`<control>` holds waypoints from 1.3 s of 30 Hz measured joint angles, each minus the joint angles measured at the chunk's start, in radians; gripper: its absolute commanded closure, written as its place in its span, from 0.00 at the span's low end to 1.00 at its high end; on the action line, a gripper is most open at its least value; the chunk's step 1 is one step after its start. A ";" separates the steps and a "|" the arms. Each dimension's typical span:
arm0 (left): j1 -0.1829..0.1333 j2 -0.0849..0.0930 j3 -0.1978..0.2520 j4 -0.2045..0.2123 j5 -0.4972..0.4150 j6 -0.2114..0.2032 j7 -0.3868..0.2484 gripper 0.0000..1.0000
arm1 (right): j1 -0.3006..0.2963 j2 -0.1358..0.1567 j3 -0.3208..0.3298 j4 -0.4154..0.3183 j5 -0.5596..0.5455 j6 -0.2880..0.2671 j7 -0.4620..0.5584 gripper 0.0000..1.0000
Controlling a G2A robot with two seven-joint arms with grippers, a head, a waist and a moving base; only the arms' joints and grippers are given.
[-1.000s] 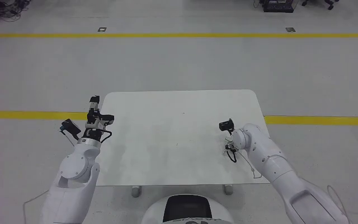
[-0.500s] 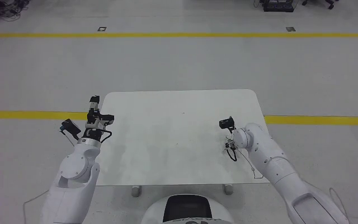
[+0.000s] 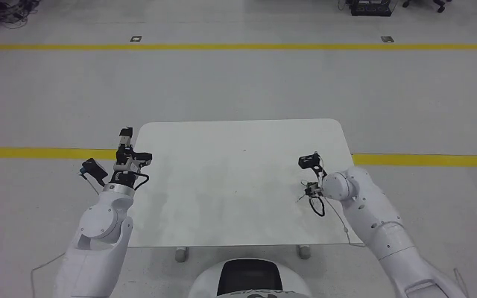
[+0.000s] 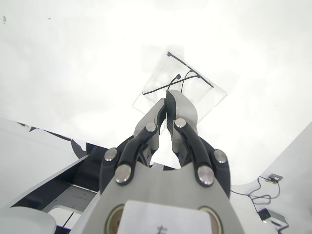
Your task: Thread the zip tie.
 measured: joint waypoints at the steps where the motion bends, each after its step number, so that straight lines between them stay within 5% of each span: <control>1: 0.000 0.000 0.000 0.000 0.000 0.000 0.000 0.00 | -0.008 0.003 0.013 -0.008 0.014 -0.009 -0.002 1.00; 14: 0.000 0.000 0.000 0.000 0.000 0.000 0.000 0.00 | -0.076 0.037 0.174 -0.049 0.254 -0.218 0.007 1.00; 24: 0.000 0.000 0.000 0.000 0.000 0.000 0.000 0.00 | -0.082 0.036 0.176 -0.047 0.275 -0.236 -0.003 1.00; 28: 0.000 0.000 0.000 0.000 0.000 0.000 0.000 0.00 | -0.109 0.040 0.215 -0.040 0.428 -0.323 -0.076 1.00; 39: 0.000 0.000 0.000 0.000 0.000 0.000 0.000 0.00 | -0.103 0.070 0.215 -0.046 0.801 -0.324 -0.028 1.00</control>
